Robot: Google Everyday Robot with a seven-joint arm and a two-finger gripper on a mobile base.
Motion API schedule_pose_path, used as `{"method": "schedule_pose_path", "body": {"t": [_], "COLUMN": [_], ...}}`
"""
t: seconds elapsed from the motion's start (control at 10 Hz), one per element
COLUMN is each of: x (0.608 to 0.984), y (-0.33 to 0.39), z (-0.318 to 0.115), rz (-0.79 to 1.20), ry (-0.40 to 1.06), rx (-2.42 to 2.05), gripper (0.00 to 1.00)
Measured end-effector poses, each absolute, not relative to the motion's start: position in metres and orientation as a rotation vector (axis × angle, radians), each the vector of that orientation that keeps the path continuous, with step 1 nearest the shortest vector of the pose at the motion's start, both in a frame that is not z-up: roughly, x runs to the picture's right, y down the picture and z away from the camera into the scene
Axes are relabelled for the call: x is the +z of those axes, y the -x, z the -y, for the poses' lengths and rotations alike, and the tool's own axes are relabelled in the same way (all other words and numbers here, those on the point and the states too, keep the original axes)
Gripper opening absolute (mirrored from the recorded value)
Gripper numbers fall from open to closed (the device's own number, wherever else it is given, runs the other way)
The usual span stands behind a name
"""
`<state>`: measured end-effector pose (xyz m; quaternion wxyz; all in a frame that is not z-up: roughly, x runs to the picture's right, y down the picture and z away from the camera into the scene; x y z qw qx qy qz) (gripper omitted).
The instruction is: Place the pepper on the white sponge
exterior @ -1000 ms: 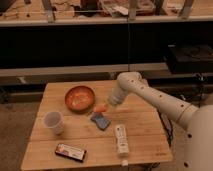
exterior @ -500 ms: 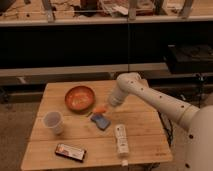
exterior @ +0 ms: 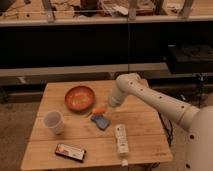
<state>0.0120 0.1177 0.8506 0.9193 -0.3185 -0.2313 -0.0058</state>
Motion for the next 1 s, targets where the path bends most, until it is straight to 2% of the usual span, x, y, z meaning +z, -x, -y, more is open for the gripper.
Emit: {"method": "schedule_pose_path", "body": {"t": [1.0], "x": [0.8497], "y": [-0.0104], "z": [-0.1221], "rz": [0.479], "ry": [0.657], "rx": [0.0], "gripper": [0.2]}}
